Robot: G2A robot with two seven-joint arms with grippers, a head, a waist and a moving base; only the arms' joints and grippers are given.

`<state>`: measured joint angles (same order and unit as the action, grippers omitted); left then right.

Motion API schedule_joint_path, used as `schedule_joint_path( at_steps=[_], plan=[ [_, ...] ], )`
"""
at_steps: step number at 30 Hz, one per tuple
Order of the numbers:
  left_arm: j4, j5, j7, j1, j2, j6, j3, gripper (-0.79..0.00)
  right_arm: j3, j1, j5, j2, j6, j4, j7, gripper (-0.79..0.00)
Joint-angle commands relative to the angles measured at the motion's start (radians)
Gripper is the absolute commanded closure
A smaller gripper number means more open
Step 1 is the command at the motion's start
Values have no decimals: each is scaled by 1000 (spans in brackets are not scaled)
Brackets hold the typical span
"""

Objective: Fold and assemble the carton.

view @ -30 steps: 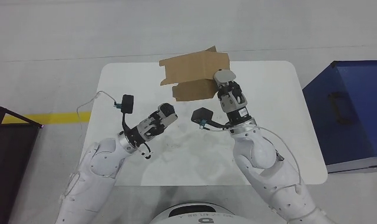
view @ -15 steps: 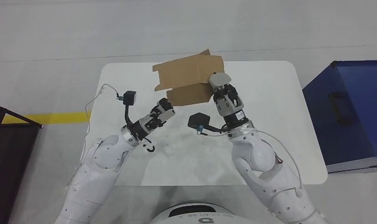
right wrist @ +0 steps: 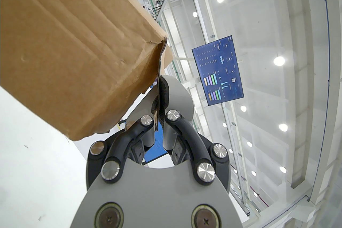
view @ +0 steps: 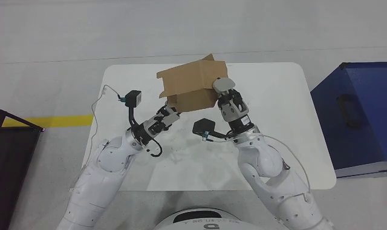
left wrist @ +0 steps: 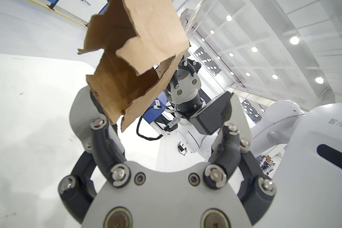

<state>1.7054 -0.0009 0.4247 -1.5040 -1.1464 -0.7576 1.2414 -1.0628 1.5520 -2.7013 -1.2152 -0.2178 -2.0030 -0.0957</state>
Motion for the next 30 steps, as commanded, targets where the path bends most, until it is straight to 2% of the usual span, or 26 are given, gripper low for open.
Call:
schedule_joint_path(
  at_steps=[1, 2, 19, 20, 21, 30],
  plan=[
    [1, 7, -6, -5, 0, 6, 3, -43, -4, 4, -4, -1, -1, 3, -3, 0],
    [3, 10, -9, -7, 1, 9, 4, 0, -6, 6, -5, -1, -2, 4, -4, 0],
    [34, 57, -35, -48, 6, 52, 25, 0, -31, 60, -42, -7, -21, -23, 3, 0],
    [36, 57, -38, -52, 6, 53, 29, 0, -34, 65, -43, -7, -22, -25, 4, -332],
    [38, 57, -41, -56, 7, 55, 33, 0, -38, 70, -42, -7, -22, -26, 4, -785],
    [72, 73, -51, -90, 18, 135, 110, 0, -126, 158, -44, 3, -26, -44, 15, -785]
  ],
)
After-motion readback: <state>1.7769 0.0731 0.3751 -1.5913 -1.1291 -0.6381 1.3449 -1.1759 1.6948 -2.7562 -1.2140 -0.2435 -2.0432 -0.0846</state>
